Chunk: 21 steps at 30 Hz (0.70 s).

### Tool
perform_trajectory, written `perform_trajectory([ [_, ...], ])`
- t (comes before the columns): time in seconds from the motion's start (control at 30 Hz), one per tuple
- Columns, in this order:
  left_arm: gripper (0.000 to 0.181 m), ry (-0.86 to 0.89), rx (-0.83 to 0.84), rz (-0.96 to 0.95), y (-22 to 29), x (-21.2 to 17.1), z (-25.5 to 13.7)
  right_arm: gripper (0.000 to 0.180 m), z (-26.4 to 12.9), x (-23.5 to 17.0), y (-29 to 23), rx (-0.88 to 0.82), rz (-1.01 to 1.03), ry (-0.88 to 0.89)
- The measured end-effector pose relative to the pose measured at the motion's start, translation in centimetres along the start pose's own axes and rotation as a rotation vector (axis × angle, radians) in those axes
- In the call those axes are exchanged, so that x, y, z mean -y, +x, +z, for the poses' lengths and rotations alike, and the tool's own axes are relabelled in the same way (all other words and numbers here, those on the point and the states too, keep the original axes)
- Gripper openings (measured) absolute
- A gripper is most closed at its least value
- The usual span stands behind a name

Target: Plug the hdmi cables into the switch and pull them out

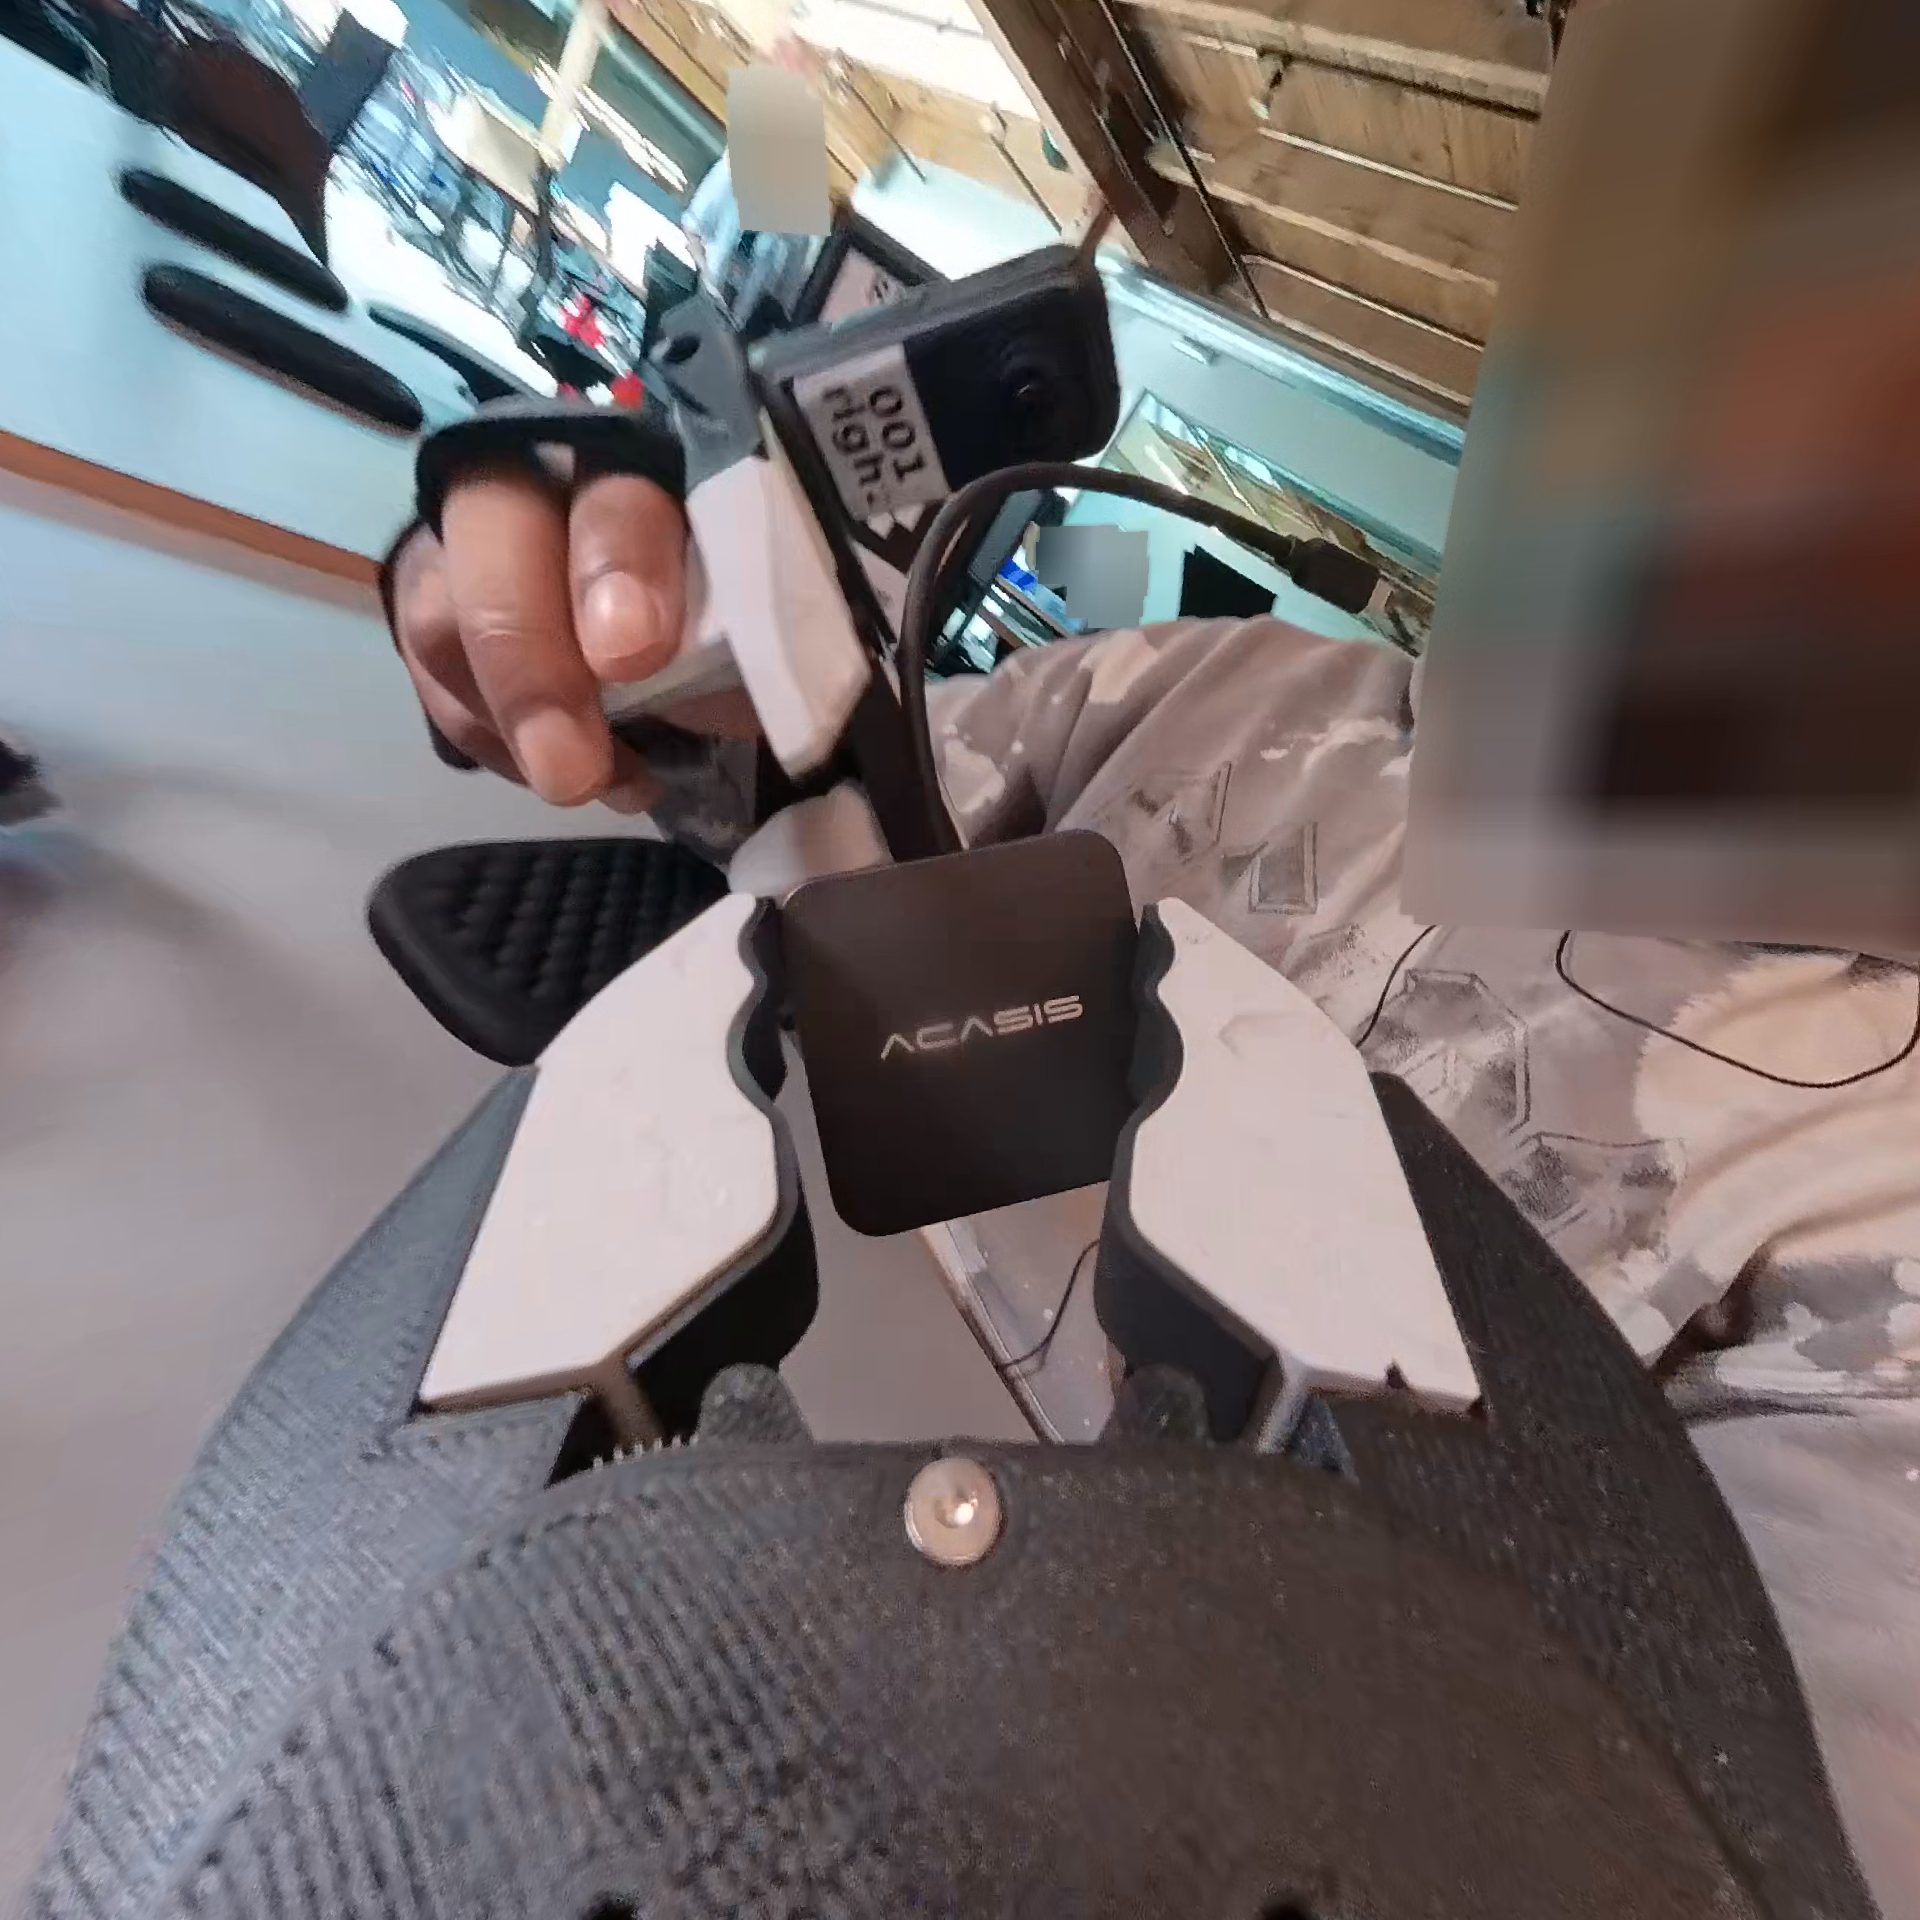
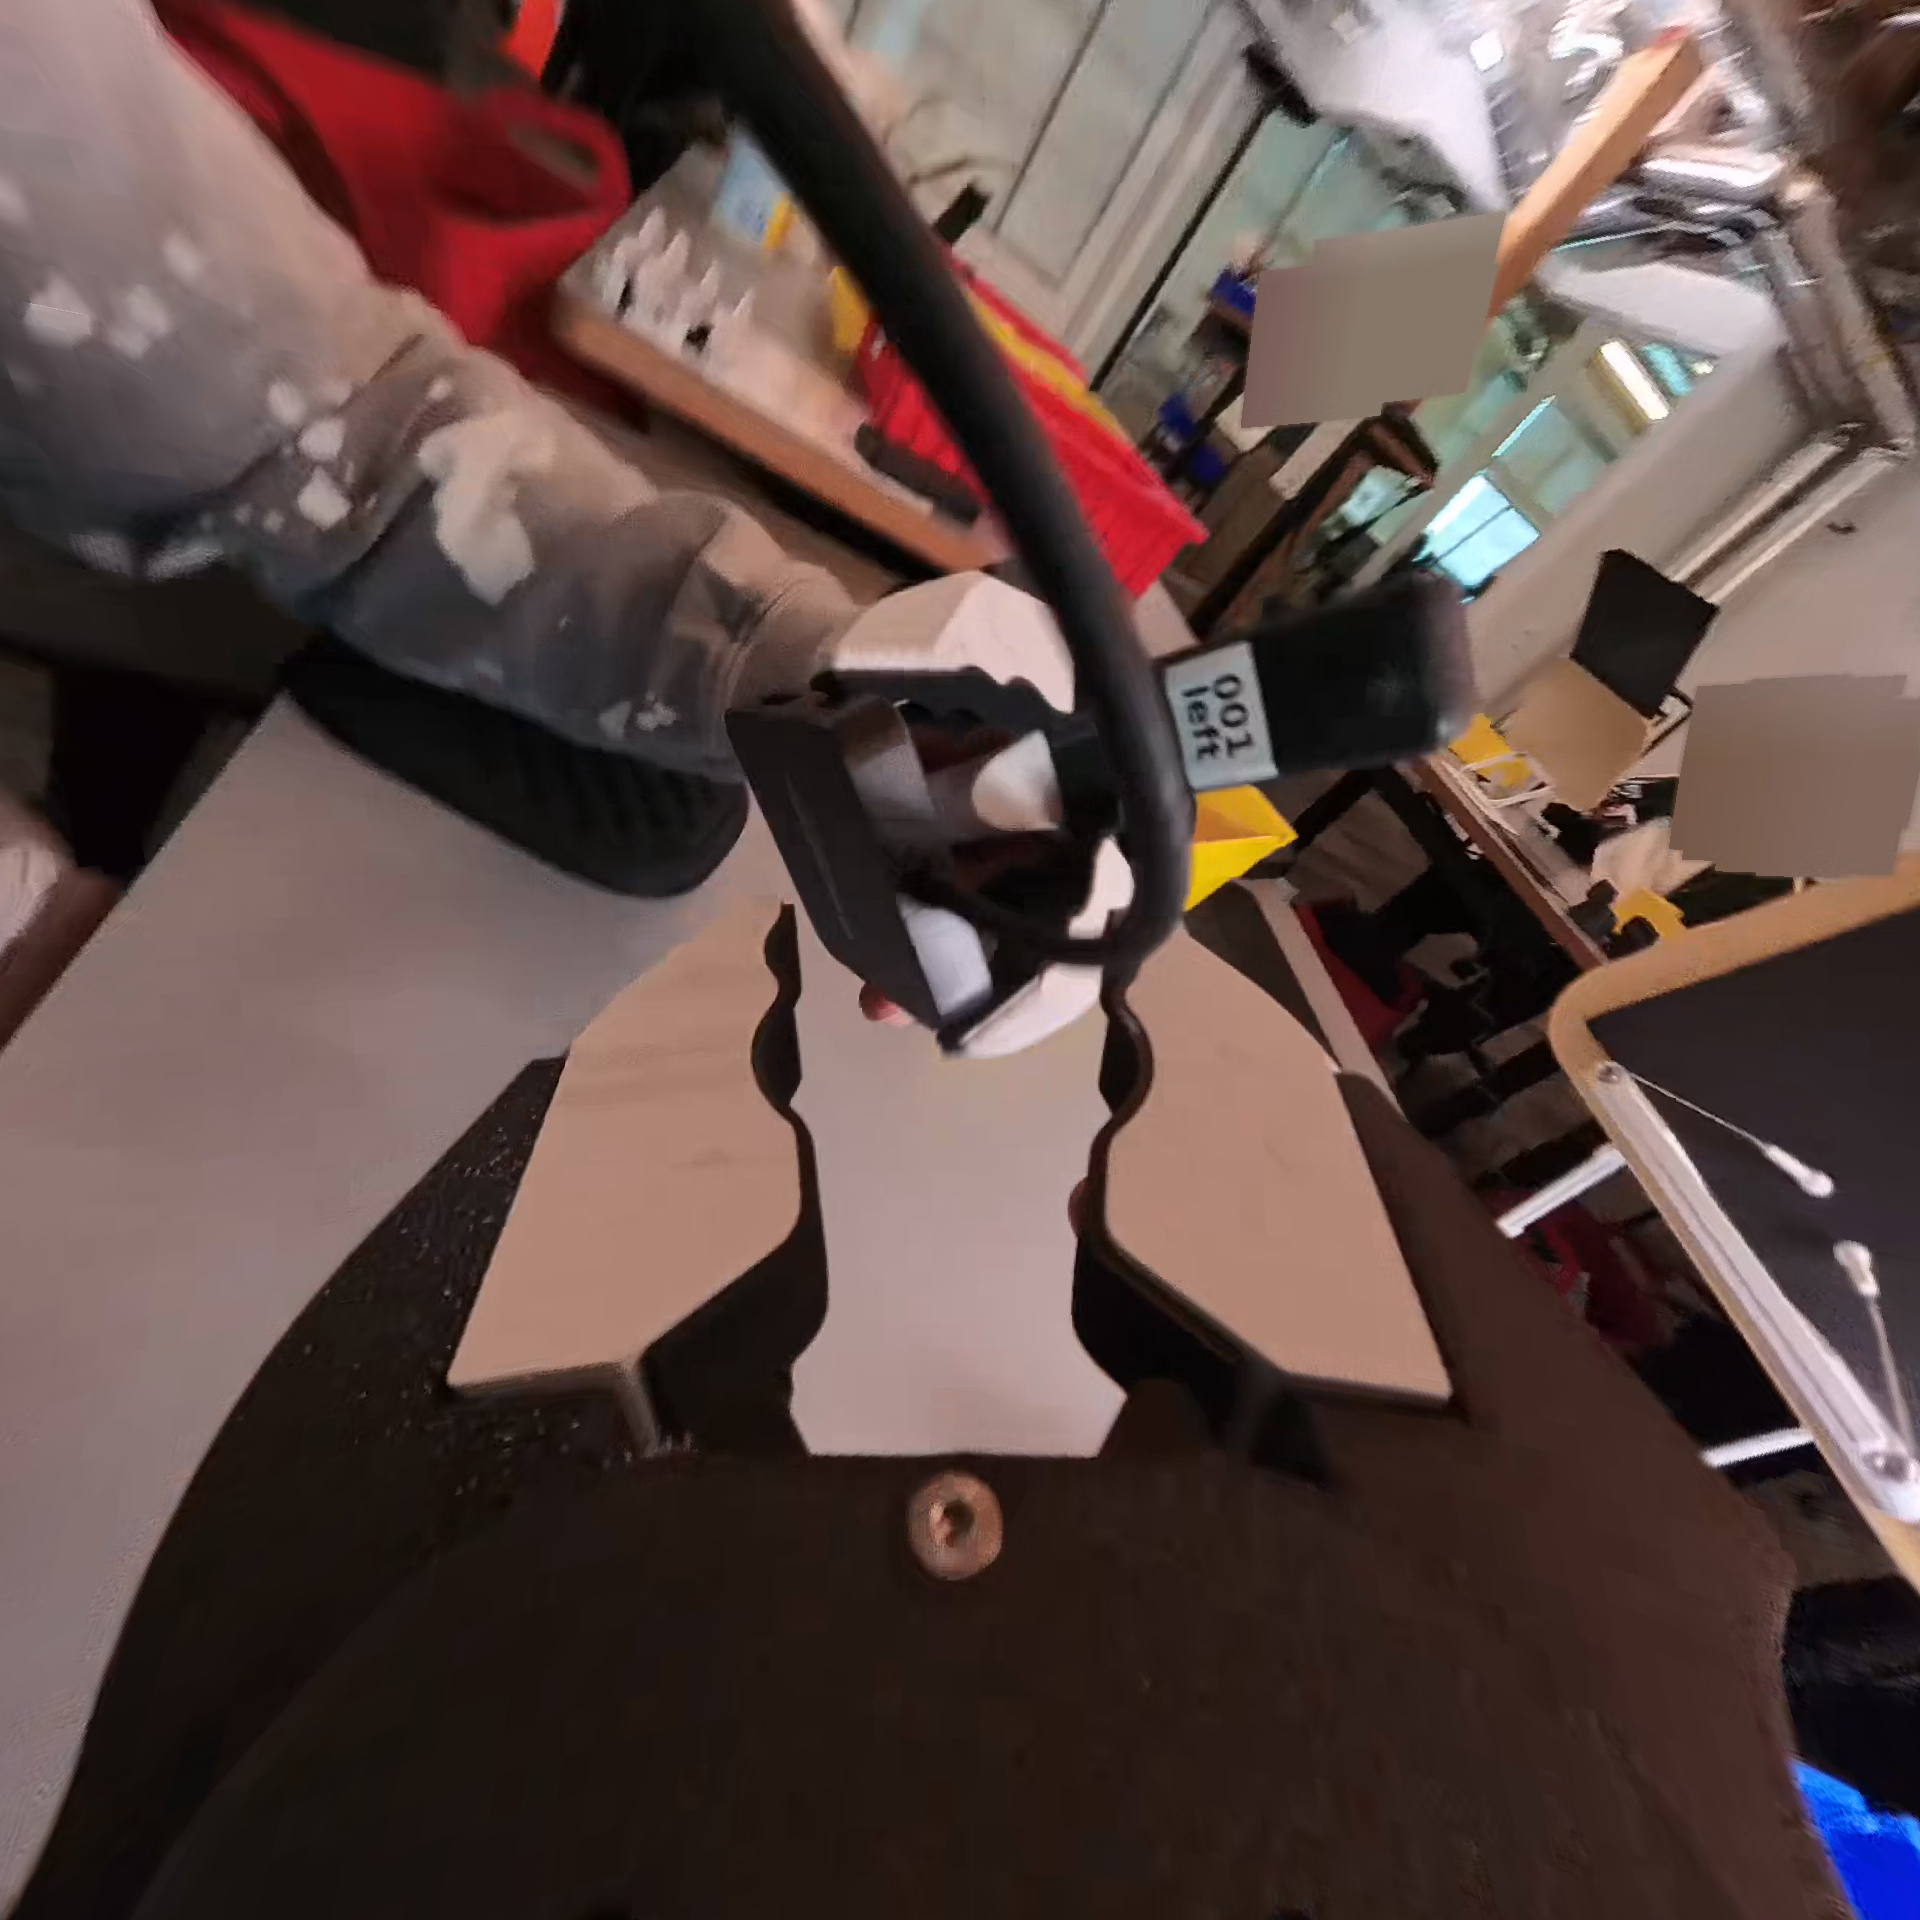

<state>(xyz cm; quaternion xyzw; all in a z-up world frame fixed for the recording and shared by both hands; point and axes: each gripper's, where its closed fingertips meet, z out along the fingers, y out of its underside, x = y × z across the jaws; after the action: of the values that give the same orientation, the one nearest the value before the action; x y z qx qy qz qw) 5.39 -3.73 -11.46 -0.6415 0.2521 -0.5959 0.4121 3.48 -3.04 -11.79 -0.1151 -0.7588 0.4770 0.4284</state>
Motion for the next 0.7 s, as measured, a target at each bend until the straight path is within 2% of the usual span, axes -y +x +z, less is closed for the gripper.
perform_trajectory([
  [0.1, 0.066, -0.035, -0.031, -0.042, -0.7, -1.5, 1.0, 0.036, 0.4, -0.8, -1.6, 0.086, -0.045, -0.039],
  [0.17, 0.066, -0.018, -0.022, -0.064, -1.2, -1.7, 1.0, 0.017, 0.5, -1.4, -2.5, 0.109, -0.073, -0.063],
  [0.27, 0.065, -0.038, 0.065, -0.061, -2.2, -2.4, 0.5, 0.016, 0.4, -2.7, -2.8, 0.118, -0.067, -0.118],
  [0.37, 0.062, -0.037, 0.221, 0.039, -2.7, -1.9, -0.8, 0.014, -0.5, -3.6, -2.1, 0.103, 0.011, -0.158],
  [0.57, 0.054, -0.218, 0.703, 0.339, -4.7, -2.5, -2.6, 0.013, -2.9, -8.0, -0.5, 0.135, 0.287, -0.515],
  [0.63, 0.050, -0.261, 0.758, 0.379, -5.6, -3.3, -2.0, 0.013, -2.5, -8.2, -0.8, 0.172, 0.366, -0.557],
  [0.7, 0.047, -0.280, 0.783, 0.370, -6.6, -4.1, -1.5, 0.013, -1.6, -7.3, -1.2, 0.223, 0.424, -0.521],
])
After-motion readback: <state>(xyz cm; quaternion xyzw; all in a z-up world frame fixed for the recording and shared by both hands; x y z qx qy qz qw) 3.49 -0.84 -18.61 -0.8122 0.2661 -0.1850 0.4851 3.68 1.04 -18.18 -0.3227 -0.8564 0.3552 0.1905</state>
